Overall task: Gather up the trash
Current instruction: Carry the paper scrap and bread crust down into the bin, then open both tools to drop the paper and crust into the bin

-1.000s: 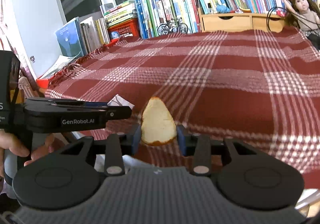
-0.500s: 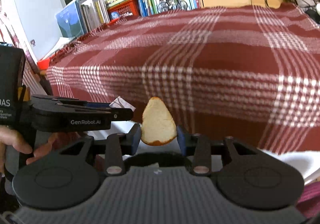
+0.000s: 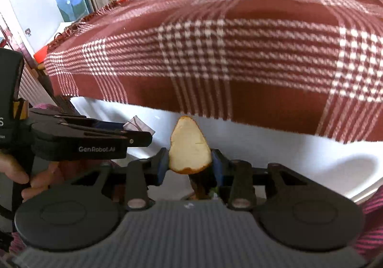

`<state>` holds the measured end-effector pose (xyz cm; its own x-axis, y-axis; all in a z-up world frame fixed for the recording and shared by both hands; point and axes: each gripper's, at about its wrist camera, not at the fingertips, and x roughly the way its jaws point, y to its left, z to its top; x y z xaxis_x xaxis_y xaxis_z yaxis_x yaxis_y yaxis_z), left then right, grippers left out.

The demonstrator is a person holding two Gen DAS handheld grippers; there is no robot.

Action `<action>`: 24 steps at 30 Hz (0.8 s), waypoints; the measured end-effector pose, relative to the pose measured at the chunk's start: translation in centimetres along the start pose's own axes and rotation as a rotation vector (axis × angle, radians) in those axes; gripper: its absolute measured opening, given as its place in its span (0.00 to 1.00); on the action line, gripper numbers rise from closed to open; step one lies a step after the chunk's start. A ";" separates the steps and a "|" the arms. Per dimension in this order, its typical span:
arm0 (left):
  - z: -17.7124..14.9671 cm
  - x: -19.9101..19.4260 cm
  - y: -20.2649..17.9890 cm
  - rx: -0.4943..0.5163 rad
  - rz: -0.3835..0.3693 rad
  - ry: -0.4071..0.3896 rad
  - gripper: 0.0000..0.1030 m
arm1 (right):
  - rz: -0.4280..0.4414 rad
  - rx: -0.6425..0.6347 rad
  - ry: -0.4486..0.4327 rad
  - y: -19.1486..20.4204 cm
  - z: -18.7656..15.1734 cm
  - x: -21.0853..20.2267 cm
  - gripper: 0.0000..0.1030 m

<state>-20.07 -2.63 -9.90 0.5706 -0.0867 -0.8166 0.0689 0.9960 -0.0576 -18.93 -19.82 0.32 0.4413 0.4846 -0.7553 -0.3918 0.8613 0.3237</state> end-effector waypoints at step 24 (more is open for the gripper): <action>-2.4 3.3 0.4 -0.020 0.029 0.144 0.64 | 0.000 0.015 0.062 0.2 -1.1 2.1 0.45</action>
<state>-20.11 -2.50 -13.99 0.4488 -0.0551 -0.8919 0.0372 0.9984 -0.0429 -19.00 -18.86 -1.82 0.3904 0.4749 -0.7887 -0.3797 0.8635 0.3320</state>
